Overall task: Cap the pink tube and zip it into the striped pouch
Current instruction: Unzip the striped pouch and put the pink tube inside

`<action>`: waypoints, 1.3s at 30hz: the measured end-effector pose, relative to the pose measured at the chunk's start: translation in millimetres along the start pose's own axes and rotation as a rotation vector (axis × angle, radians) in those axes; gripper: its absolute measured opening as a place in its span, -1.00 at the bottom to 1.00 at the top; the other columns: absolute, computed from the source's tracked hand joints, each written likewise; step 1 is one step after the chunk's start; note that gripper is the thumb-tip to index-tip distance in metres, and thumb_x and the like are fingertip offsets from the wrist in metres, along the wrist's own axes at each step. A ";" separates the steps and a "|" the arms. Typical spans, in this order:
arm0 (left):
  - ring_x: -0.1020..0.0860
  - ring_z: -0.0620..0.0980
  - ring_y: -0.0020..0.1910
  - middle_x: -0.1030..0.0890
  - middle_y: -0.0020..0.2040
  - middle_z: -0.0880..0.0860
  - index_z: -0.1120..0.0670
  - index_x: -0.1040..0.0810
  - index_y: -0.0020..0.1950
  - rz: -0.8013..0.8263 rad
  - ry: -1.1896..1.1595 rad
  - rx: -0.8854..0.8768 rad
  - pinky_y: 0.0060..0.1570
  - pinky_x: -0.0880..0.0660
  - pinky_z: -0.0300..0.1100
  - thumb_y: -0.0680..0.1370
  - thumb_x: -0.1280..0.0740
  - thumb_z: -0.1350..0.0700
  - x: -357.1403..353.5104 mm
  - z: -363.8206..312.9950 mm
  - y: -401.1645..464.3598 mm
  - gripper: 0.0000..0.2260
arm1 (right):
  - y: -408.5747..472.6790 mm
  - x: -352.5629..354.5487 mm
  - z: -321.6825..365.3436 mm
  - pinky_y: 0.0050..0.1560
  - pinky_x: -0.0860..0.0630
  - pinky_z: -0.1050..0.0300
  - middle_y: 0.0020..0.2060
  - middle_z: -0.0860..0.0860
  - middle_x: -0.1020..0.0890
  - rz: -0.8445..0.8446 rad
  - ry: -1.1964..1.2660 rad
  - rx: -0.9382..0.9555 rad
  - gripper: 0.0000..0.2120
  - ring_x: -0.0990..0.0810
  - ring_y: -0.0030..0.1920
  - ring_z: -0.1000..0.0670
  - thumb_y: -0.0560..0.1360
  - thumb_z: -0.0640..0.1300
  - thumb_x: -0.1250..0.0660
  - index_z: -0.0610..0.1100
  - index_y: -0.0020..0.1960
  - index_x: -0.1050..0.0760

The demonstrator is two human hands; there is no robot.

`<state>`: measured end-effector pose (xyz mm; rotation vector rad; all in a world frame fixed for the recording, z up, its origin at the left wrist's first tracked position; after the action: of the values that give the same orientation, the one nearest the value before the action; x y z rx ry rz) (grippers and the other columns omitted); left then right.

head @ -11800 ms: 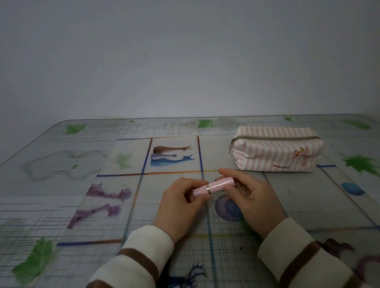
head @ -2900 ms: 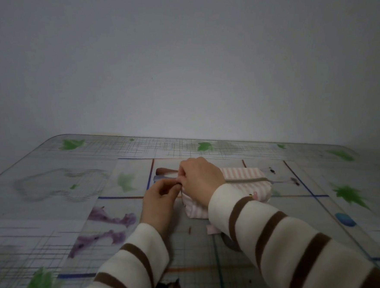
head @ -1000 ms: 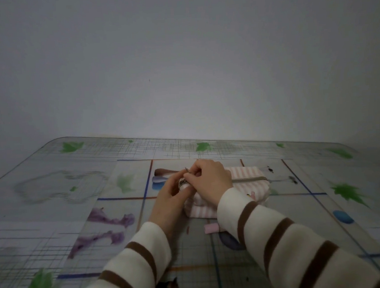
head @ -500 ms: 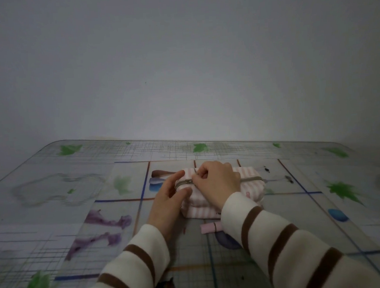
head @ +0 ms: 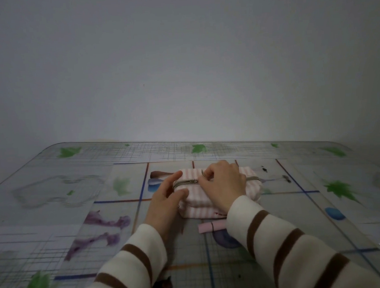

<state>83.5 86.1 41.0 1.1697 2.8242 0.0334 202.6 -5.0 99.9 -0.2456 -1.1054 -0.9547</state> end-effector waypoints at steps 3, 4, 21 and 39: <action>-0.56 -0.22 0.03 -0.57 0.12 -0.09 -0.19 -0.46 0.20 -0.001 -0.009 0.009 -0.18 -0.49 -0.39 0.49 -0.30 0.25 -0.4 0.2 -1.0 -0.60 | -0.6 2.8 -4.0 0.04 -0.26 -0.02 -0.16 0.09 -0.37 -0.008 -0.024 -0.006 -0.83 -0.35 0.03 -0.05 0.43 0.07 -0.24 0.07 -0.31 -0.41; -0.56 -0.18 0.05 -0.58 0.13 -0.07 -0.20 -0.47 0.18 -0.001 -0.015 0.013 -0.14 -0.48 -0.35 0.49 -0.31 0.25 -0.6 0.3 -1.3 -0.61 | -0.7 3.7 -5.4 0.06 -0.28 -0.03 -0.15 0.09 -0.37 -0.009 -0.037 -0.007 -0.84 -0.36 0.04 -0.06 0.44 0.07 -0.24 0.07 -0.29 -0.42; -0.61 -0.10 -0.05 -0.61 0.09 0.07 -0.05 -0.55 0.16 0.003 -0.164 0.041 -0.33 -0.51 -0.43 0.48 -0.26 0.38 -5.4 -8.4 -5.1 -0.60 | -2.1 14.5 -28.5 0.37 -0.16 -0.25 -0.08 0.08 -0.36 -0.003 -0.068 -0.113 -0.83 -0.36 0.19 -0.14 0.44 0.13 -0.23 0.11 -0.27 -0.38; -0.56 -0.11 0.00 -0.58 0.10 0.00 -0.06 -0.58 0.07 -0.038 -0.139 0.047 -0.32 -0.49 -0.47 0.47 -0.29 0.35 -2.1 -4.8 -3.2 -0.66 | -6.0 37.9 -47.0 0.29 -0.27 -0.14 0.05 0.01 -0.50 -0.035 -0.050 -0.151 -0.86 -0.35 0.20 -0.14 0.47 0.11 -0.25 0.07 -0.19 -0.42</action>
<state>82.4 82.4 45.7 1.0816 2.7384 -0.1126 232.7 -56.9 108.1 -0.3759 -1.0876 -1.0699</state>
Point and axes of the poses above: each hand's wrist, its own y-axis towards the middle knuckle, its own x-axis out of the back of the hand, z = x × y, the point moved 9 cm from there along y, towards the middle knuckle
